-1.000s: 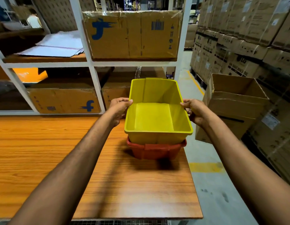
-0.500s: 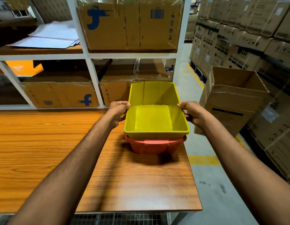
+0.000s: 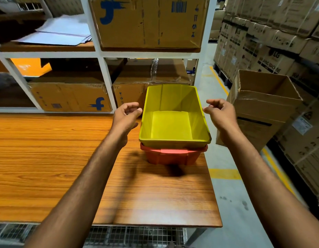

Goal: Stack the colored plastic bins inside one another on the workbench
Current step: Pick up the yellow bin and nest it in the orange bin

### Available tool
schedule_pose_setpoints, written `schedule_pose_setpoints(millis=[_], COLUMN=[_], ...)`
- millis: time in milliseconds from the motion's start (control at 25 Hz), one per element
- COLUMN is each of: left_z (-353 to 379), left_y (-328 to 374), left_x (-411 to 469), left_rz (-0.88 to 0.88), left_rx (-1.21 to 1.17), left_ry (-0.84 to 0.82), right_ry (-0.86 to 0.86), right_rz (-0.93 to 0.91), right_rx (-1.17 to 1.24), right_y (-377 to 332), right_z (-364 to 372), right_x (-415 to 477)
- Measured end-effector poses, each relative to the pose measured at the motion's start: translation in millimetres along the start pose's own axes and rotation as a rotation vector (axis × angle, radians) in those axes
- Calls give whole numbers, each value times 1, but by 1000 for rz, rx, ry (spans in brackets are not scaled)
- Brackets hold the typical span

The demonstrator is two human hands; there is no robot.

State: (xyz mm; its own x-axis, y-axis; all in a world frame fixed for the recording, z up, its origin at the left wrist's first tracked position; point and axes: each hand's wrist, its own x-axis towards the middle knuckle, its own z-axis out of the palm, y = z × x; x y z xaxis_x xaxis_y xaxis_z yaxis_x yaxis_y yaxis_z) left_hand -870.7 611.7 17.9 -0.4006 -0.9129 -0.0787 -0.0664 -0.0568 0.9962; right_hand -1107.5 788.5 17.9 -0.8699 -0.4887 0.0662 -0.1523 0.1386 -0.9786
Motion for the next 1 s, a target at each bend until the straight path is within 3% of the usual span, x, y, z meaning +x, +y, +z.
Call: schedule_pose_setpoints(millis=[240, 520, 600, 760, 880, 1000], left_z=[10, 10, 9, -5, -26, -56], left_y=[-16, -21, -17, -9, -20, -52], left_x=[-5, -4, -11, -44, -94, -149], left_rz=[-128, -121, -97, 108, 308, 395], left_rx=[21, 41, 46, 94, 205, 314], left_ry=[-55, -33, -36, 70, 121, 199], right_ry=[-80, -126, -94, 65, -143, -432], right_rz=[235, 258, 181, -213, -310, -254], right_rx=[-96, -65, -139, -223, -78, 26], right_y=[24, 30, 30, 6, -4, 4], right_z=[7, 5, 4, 6, 27, 53], right_x=[-3, -1, -6, -49, -110, -176])
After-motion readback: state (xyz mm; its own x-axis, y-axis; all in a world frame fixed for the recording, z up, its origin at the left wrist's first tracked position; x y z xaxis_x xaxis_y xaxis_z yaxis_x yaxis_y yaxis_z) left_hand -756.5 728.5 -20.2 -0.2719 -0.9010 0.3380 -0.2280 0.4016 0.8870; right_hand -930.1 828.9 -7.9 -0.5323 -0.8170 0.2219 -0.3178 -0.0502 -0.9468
